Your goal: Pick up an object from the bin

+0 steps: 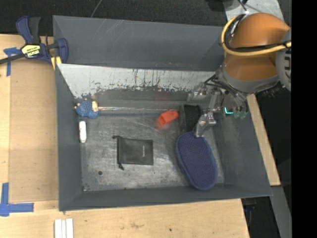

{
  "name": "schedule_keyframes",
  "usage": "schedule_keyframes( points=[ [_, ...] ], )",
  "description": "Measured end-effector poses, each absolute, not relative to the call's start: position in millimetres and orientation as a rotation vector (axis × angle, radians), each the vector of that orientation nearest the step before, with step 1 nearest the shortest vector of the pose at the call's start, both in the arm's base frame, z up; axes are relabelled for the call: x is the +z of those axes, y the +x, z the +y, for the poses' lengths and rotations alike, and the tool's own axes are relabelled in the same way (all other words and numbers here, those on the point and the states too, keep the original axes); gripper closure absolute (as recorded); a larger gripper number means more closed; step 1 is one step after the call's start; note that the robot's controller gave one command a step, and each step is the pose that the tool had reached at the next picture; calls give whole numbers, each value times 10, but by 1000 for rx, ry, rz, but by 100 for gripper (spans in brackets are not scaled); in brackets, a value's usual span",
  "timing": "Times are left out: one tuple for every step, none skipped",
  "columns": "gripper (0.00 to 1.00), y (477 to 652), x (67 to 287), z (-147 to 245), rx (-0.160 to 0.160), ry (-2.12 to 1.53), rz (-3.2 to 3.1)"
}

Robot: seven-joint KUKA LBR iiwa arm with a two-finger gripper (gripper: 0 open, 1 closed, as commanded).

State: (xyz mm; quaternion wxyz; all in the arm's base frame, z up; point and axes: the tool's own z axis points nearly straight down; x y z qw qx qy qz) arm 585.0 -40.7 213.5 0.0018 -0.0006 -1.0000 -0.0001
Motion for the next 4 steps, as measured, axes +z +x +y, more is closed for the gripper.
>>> schedule_keyframes(
  points=[
    [0,5818,1325,-642,-5,-159,-3151],
    [0,5753,1266,-710,-3,39,-3159],
    [0,5704,1252,-827,0,389,-3154],
    [0,5677,1235,-858,10,684,-3102]
  ],
)
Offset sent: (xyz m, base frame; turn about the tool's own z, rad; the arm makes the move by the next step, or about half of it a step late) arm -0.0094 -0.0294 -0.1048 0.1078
